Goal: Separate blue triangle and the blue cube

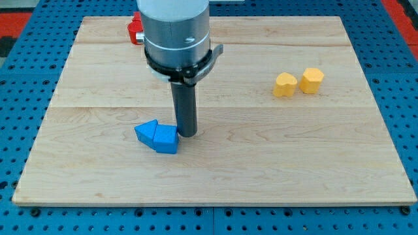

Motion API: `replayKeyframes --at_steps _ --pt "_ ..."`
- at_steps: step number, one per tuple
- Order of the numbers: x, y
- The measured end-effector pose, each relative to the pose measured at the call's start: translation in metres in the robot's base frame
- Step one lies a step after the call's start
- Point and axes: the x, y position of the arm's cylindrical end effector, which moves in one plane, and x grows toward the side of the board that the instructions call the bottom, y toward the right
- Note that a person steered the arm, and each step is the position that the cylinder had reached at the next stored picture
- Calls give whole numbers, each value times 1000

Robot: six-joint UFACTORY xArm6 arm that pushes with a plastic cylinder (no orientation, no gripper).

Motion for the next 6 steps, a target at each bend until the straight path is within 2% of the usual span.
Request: replayKeyframes --at_steps 2,5,6 --pt "63 47" --pt "-17 -47" --pt "-30 -71"
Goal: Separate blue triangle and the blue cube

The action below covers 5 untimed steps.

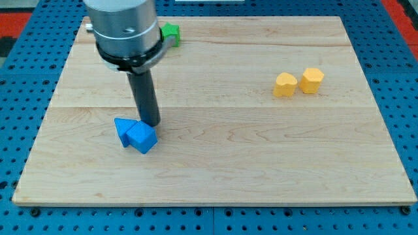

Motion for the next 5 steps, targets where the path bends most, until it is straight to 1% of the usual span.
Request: replayKeyframes --at_steps 2,3,4,5 --pt "45 -47" --pt "38 -69" --pt "42 -58" --pt "17 30"
